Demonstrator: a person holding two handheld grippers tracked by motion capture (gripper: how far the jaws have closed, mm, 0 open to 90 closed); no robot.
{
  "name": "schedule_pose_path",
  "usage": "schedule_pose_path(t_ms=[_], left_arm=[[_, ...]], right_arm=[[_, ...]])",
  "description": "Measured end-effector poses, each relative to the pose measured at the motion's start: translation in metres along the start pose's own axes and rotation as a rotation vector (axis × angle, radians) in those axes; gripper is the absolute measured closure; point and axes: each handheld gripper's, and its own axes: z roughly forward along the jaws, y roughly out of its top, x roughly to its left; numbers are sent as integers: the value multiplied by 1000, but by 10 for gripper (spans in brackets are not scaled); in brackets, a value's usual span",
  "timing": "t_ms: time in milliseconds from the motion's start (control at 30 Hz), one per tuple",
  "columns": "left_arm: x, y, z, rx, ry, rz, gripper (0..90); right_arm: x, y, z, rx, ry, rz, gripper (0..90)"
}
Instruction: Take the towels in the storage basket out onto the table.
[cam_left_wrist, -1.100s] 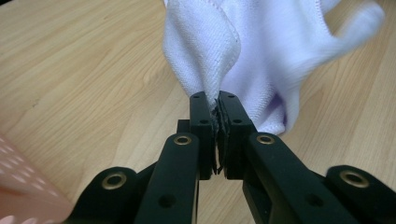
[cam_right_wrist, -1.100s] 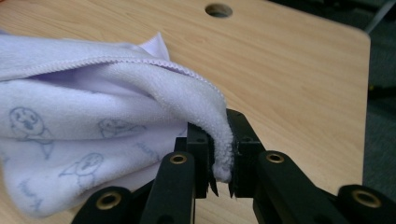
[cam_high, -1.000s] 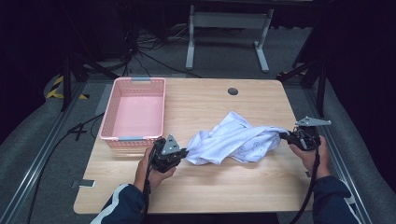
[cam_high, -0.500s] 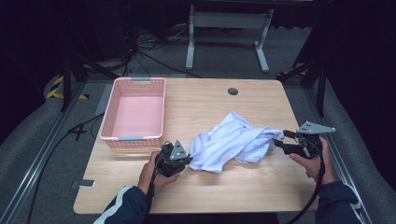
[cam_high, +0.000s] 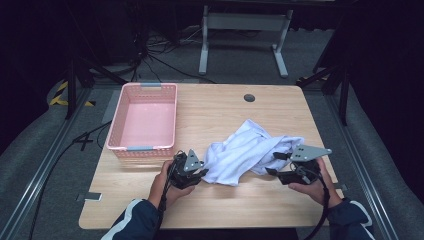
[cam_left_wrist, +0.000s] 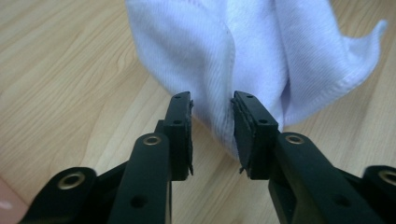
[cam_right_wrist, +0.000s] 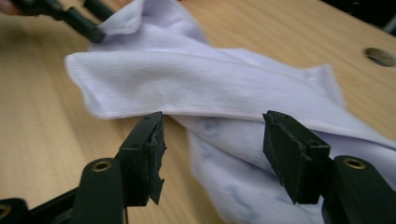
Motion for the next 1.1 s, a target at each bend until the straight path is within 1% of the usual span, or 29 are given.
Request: schedule_pose_path(t_ms=[33,67,100,133,200,233,267,300,333,367,400,433,467,500,533,567,600,633,700,733,800,833,900,933,967,1000,1033,1067,1100], left_arm=[[0,2,0,-7,10,-2,627],[0,4,2,-16,8,-9,600],[0,5,3,-14,10,-13,572],[0,7,5,-16,19,-17,555],[2,9,12,-6,12,-30,541],[1,10,16,-1,5,-39,535],[1,10,19,12,1,-32,534],[1,10,21,26,0,-23,538],[1,10,23,24,-6,-28,540],[1,10,25,33,-14,-24,565],[1,10,27,51,-8,-17,573],[1,9,30,62,-12,-9,581],[3,8,32,77,-21,-16,606],[3,8,32,77,-21,-16,621],[4,7,34,91,-19,-23,621],[6,5,38,100,-29,-29,644],[6,5,38,100,-29,-29,658],[6,4,41,113,-26,-35,678],[9,3,44,116,-30,-44,712],[11,4,46,117,-29,-46,729],[13,5,48,124,-31,-48,776],[13,5,48,124,-31,-48,789],[15,9,53,119,-22,-52,802],[15,14,58,127,-6,-41,811],[15,14,58,127,-6,-41,815],[15,16,61,124,6,-36,815],[15,18,63,124,14,-36,818],[17,21,67,126,25,-46,821],[17,21,67,126,25,-46,825]], right_arm=[[5,1,7,8,13,-11,367],[9,2,12,16,18,-21,357],[12,4,17,24,13,-36,350],[13,5,19,26,13,-35,357],[13,7,23,20,24,-25,355],[13,7,23,16,11,-15,355],[14,8,23,15,-20,-27,353],[15,10,21,8,-52,-53,358],[15,11,20,-8,-65,-63,358],[14,12,18,-25,-70,-60,353],[13,14,17,-42,-69,-53,339],[11,15,17,-44,-70,-55,323],[9,16,19,-40,-78,-56,316],[9,16,19,-40,-78,-56,316],[6,16,21,-38,-76,-48,304],[0,15,28,-4,-79,-36,283],[0,15,28,-4,-79,-36,283],[-6,12,34,28,-72,-24,276],[-10,8,41,55,-81,1,282],[-12,7,43,62,-83,4,290],[-15,4,49,82,-96,13,365],[-15,4,49,82,-96,13,365],[-17,2,56,118,-120,13,434],[-19,0,63,152,-129,-5,517],[-19,0,63,152,-129,-5,517],[-20,-1,65,158,-132,-10,551],[-24,-1,66,145,-146,-10,629],[-25,-1,66,143,-149,-10,655],[-25,-1,66,143,-149,-10,655]])
